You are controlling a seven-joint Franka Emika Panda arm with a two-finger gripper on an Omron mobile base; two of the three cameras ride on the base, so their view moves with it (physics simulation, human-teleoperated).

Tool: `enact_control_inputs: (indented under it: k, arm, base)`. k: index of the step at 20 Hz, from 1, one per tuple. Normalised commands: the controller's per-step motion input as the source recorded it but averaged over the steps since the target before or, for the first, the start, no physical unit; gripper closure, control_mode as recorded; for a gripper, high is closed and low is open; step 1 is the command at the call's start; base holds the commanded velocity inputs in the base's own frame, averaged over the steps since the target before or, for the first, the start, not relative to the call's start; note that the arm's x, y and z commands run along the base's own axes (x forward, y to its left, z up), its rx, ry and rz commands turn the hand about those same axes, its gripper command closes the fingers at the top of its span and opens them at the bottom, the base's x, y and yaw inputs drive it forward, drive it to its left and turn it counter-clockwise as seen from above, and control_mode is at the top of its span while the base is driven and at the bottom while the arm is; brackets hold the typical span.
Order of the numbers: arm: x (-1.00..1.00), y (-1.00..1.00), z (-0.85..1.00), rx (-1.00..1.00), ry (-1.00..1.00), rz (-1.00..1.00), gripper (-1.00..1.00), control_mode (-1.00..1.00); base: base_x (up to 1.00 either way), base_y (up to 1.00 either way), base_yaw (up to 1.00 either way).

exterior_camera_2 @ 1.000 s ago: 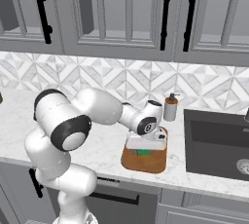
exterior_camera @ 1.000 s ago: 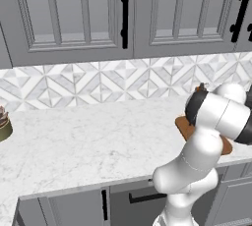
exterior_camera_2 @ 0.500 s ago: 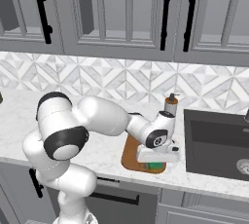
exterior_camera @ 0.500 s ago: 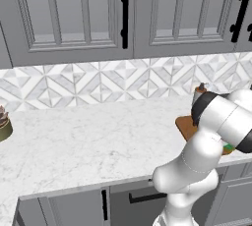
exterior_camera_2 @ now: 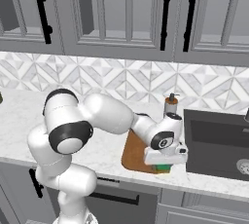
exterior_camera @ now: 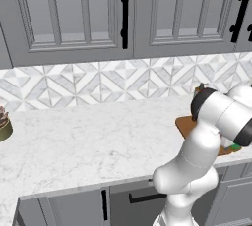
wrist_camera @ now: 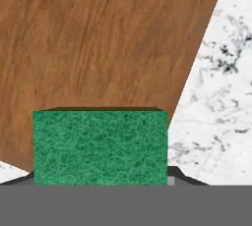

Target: Pick up the sponge from the counter and clean the cutting board by briefly scrubbing or pressing down on the cutting board. Once finished, release the sponge.

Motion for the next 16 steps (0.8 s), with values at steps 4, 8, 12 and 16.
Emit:
enact_control_inputs:
  k: [4, 8, 12, 16]
  arm:
    - [-0.13, 0.0, 0.0, 0.0, 0.0, 0.0, 1.0, -1.0]
    - [-0.11, 0.11, 0.0, 0.02, 0.0, 0.0, 1.0, -1.0]
    - [-0.03, 0.44, 0.0, 0.02, 0.0, -0.02, 1.0, -1.0]
    - [0.0, 0.69, 0.0, 0.0, 0.0, -0.04, 1.0, -1.0]
  base:
    - [0.0, 0.0, 0.0]
    - [0.0, 0.0, 0.0]
    - [0.0, 0.0, 0.0]
    - [0.0, 0.0, 0.0]
